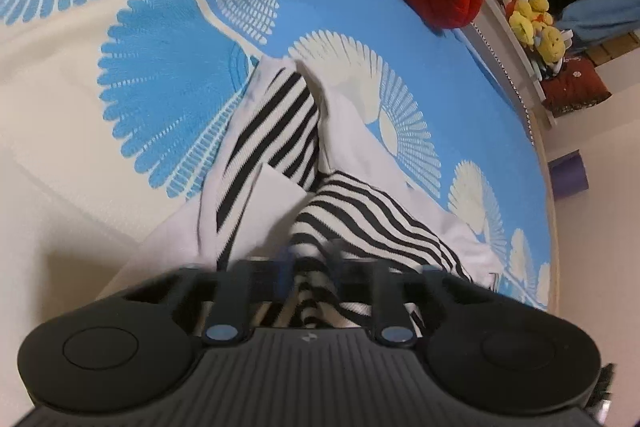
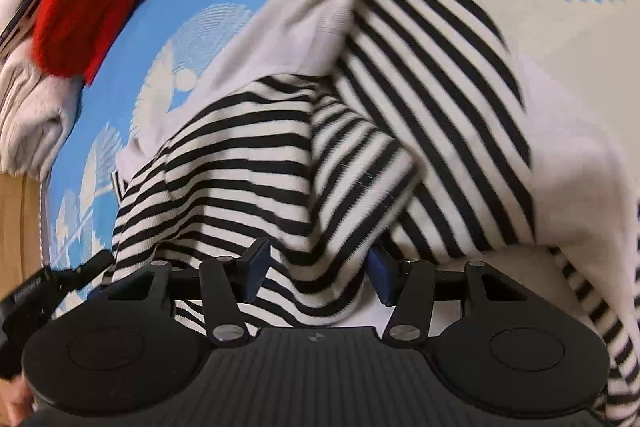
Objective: Fold small clothes
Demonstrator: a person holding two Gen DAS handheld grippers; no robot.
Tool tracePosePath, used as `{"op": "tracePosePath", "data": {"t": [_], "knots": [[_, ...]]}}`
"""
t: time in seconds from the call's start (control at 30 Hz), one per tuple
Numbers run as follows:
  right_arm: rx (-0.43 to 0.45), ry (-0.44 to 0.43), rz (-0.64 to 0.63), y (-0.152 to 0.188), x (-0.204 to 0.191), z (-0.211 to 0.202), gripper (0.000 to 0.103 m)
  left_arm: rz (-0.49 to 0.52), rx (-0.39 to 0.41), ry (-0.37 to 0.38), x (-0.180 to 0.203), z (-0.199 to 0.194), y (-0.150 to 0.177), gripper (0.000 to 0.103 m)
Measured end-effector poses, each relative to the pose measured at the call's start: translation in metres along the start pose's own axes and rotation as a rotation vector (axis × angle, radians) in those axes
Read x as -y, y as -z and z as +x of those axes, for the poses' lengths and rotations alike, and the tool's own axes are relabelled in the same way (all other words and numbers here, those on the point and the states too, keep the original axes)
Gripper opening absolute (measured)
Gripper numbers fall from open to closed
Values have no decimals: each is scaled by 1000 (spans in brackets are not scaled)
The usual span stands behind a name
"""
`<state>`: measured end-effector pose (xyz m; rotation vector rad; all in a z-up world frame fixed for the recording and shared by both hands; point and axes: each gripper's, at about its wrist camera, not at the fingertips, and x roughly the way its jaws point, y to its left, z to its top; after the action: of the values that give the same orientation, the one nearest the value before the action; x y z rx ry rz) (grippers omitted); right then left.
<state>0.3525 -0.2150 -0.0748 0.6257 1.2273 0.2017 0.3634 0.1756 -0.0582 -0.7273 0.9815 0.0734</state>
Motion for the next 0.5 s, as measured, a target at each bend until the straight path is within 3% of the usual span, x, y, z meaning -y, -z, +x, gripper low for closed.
{"op": "tracePosePath", "data": {"t": [0.03, 0.13, 0.23, 0.3, 0.4, 0.43, 0.5], "knots": [[20, -19, -22, -2, -3, -5, 3, 2, 24, 12, 0, -4, -1, 4], [186, -131, -49, -19, -4, -40, 3, 11, 93, 68, 5, -22, -5, 3], [347, -111, -60, -36, 9, -73, 3, 38, 106, 91, 9, -30, -6, 3], [316, -93, 14, -44, 30, -71, 3, 59, 31, 50, 10, -19, -3, 3], [156, 19, 84, -44, 51, -40, 4, 84, -85, -90, 6, 7, 7, 6], [141, 67, 97, -42, 55, -33, 7, 69, -111, -119, 3, 12, 8, 10], [143, 115, 120, -40, 55, -26, 23, 39, -108, -131, -2, 11, 6, 17]]}}
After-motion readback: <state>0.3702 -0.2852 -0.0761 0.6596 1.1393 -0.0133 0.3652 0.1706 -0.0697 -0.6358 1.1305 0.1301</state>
